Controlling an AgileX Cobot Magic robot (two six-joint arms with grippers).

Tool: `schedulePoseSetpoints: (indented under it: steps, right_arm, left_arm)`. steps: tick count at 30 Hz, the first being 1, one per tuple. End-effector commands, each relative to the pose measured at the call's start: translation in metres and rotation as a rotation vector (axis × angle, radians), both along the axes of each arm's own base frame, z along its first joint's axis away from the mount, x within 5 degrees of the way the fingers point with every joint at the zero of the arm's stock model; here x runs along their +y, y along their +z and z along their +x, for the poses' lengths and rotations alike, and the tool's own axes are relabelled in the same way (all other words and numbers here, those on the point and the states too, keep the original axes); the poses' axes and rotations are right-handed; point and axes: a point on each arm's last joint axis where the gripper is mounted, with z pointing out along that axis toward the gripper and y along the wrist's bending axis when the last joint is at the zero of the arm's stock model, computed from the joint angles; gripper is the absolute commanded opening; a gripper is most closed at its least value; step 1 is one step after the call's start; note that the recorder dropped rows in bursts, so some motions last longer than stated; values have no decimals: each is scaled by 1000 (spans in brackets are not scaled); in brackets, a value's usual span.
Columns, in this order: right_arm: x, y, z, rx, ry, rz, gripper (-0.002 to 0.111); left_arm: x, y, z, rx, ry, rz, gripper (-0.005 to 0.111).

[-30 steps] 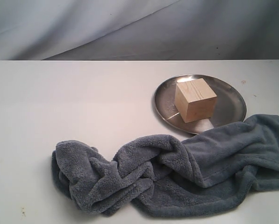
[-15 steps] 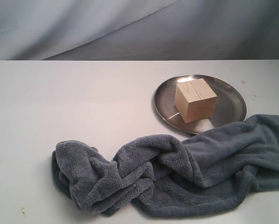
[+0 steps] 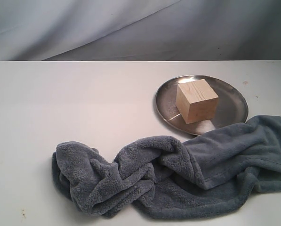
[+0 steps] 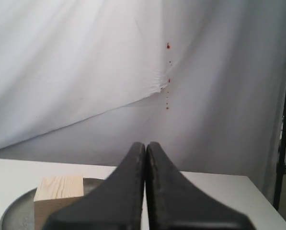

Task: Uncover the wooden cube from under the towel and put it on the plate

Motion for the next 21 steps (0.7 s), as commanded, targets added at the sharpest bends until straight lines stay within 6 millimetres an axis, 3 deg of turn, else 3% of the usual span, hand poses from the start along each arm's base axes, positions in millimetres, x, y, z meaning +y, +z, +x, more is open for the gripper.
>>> schedulePoseSetpoints:
  steps: [1,21]
  right_arm:
    - [-1,-7,0,64,-11,-54,0]
    - [-1,-9,1,65,-22,-135,0]
  left_arm:
    - [0,0,0,-10,3,-6,0]
    - [0,0,0,-10,3,-6,0]
